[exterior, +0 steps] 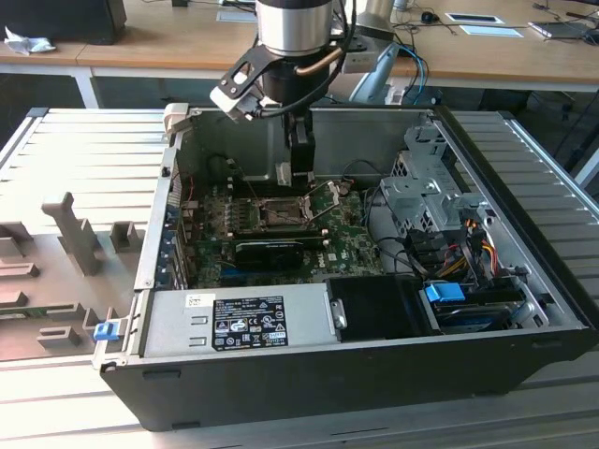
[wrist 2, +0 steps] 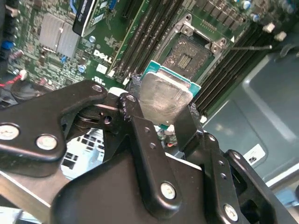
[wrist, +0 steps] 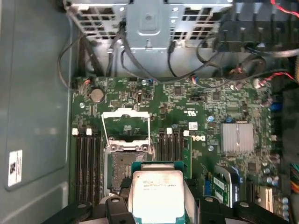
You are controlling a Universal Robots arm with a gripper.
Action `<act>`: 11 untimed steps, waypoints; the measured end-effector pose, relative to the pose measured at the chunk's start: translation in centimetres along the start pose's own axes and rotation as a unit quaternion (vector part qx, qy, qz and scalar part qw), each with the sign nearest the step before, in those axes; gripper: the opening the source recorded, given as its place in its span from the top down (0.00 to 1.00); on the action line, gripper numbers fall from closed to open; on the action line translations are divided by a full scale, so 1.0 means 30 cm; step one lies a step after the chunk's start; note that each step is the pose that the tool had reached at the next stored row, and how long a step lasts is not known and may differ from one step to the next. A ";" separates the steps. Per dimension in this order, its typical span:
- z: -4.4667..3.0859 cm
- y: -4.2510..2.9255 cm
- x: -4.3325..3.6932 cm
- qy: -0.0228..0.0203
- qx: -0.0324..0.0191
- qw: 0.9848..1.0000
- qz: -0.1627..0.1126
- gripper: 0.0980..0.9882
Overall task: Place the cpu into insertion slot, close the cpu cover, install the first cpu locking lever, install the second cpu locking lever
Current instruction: 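Place the cpu into insertion slot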
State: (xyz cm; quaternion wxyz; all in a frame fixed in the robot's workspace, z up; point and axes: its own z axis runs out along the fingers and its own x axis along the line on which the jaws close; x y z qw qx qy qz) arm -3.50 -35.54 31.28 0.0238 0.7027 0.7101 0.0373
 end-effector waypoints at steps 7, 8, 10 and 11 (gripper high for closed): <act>0.013 -0.001 0.000 0.000 0.000 1.000 0.000 0.52; 0.015 -0.001 0.000 0.000 0.000 1.000 0.000 0.52; 0.019 -0.002 0.000 0.000 0.000 1.000 0.000 0.52; 0.021 -0.002 0.000 0.000 0.000 1.000 0.000 0.52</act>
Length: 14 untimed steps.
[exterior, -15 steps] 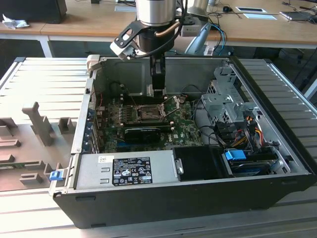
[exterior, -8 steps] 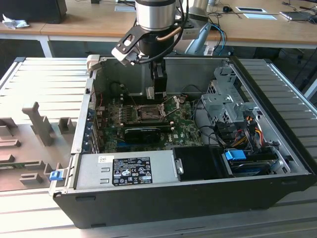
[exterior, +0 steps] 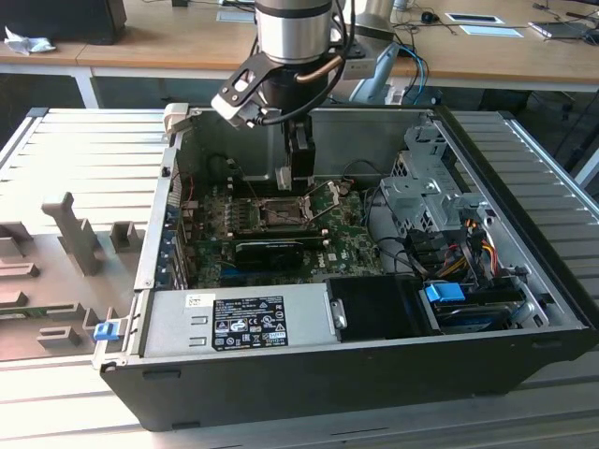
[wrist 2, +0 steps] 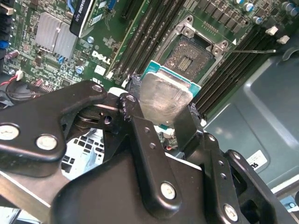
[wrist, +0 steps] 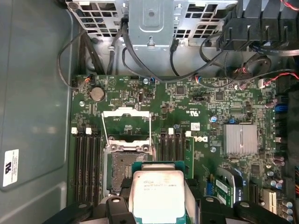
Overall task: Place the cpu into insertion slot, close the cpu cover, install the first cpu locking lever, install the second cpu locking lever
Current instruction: 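Place the cpu into insertion slot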
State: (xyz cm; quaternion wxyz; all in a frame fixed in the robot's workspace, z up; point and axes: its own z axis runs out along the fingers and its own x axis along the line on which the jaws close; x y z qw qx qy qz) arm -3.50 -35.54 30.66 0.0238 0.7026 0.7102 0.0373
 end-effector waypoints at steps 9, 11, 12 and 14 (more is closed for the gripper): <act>0.017 -0.001 0.000 0.000 0.000 1.000 0.000 0.52; 0.021 -0.002 0.000 0.000 0.000 1.000 0.000 0.52; 0.024 -0.002 0.000 0.000 0.000 1.000 0.000 0.52; 0.027 -0.002 -0.001 0.000 0.000 1.000 0.000 0.52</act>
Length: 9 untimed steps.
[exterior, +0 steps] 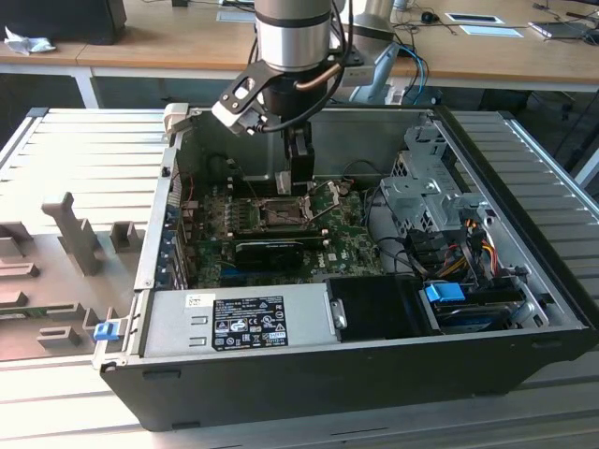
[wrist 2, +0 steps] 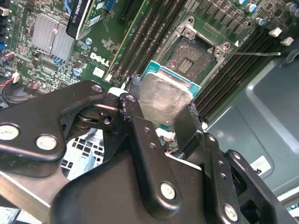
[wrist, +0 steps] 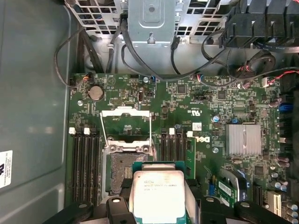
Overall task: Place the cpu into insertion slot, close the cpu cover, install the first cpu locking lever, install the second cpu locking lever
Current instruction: 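Place the cpu into insertion slot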
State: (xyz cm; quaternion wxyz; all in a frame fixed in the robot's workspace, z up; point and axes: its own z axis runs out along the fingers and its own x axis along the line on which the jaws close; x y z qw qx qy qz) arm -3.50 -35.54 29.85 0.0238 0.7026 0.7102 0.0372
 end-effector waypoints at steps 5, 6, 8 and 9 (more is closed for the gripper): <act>0.012 -0.001 0.000 0.000 0.000 1.000 0.000 0.52; 0.015 -0.001 0.000 0.000 0.000 1.000 0.000 0.52; 0.023 -0.002 0.004 0.000 0.000 1.000 0.000 0.52; 0.029 -0.002 0.009 0.000 0.000 1.000 0.000 0.52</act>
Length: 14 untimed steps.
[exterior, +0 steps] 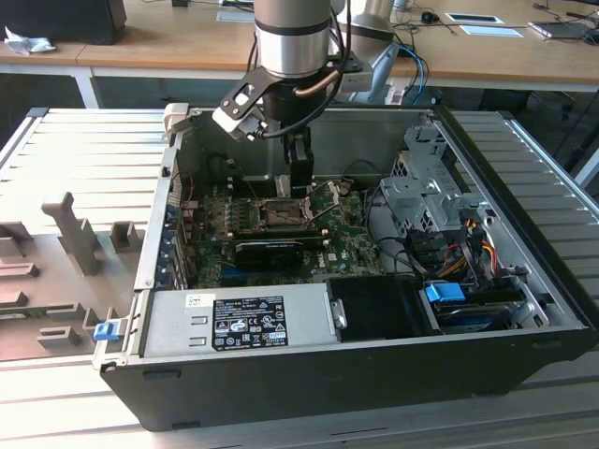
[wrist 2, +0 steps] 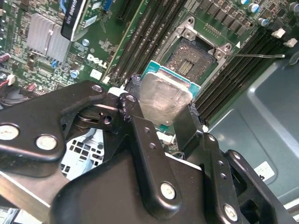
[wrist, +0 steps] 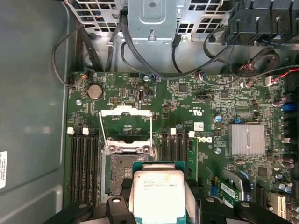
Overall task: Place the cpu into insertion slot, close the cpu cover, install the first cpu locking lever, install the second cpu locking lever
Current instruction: 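Place the cpu into insertion slot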
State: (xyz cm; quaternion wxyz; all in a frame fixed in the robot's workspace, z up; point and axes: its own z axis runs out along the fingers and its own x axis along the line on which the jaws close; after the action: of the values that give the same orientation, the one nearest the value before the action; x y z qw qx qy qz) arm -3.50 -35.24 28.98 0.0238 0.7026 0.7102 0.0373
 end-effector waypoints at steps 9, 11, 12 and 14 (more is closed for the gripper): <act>0.043 -0.004 0.014 0.000 0.000 1.000 0.000 0.52; 0.049 -0.004 0.014 0.000 0.000 1.000 0.000 0.52; 0.050 -0.004 0.014 0.000 0.000 1.000 0.000 0.52; 0.055 -0.005 0.014 0.000 0.000 1.000 0.000 0.52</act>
State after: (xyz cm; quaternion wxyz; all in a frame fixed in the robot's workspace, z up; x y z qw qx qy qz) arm -3.50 -34.80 27.34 0.0238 0.7030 0.7098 0.0372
